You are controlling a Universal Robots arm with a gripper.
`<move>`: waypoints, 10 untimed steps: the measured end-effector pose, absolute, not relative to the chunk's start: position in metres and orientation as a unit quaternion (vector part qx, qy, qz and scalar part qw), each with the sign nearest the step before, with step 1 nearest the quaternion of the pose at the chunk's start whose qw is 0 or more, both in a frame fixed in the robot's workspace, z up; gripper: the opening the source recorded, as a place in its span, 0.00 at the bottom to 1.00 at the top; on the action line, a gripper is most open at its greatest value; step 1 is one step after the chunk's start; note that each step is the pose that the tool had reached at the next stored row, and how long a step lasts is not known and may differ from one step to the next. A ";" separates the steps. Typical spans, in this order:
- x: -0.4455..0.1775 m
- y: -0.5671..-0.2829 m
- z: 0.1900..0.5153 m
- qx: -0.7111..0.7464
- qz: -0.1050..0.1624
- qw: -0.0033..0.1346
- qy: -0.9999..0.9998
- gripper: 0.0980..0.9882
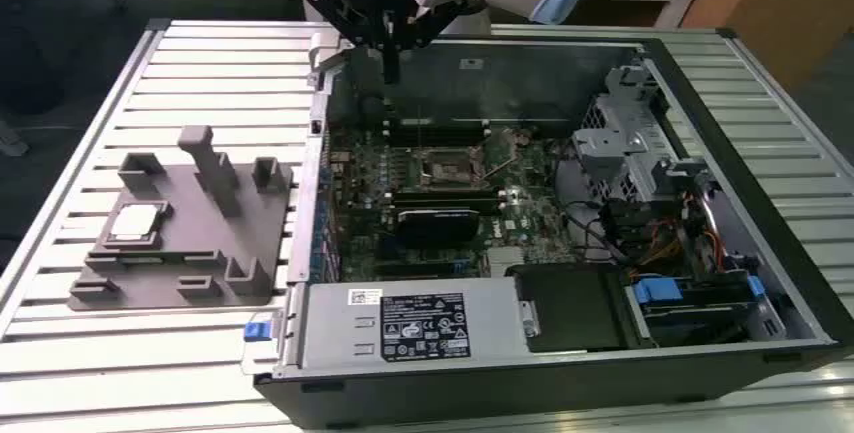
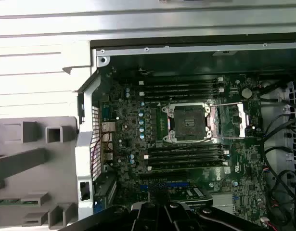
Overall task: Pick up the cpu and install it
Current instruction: 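Reach for the cpu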
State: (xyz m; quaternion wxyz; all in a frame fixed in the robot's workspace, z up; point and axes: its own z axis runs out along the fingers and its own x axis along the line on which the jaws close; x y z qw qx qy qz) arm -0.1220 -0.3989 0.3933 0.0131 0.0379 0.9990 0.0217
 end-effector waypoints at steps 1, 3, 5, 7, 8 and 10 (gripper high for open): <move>-0.122 -0.399 0.393 0.038 0.022 0.013 0.999 0.01; -0.122 -0.399 0.393 0.038 0.022 0.013 0.999 0.01; -0.122 -0.399 0.393 0.038 0.022 0.013 0.999 0.01; -0.123 -0.399 0.393 0.038 0.022 0.013 0.999 0.01; -0.124 -0.399 0.393 0.038 0.022 0.013 0.999 0.01; -0.125 -0.399 0.393 0.038 0.022 0.013 0.999 0.01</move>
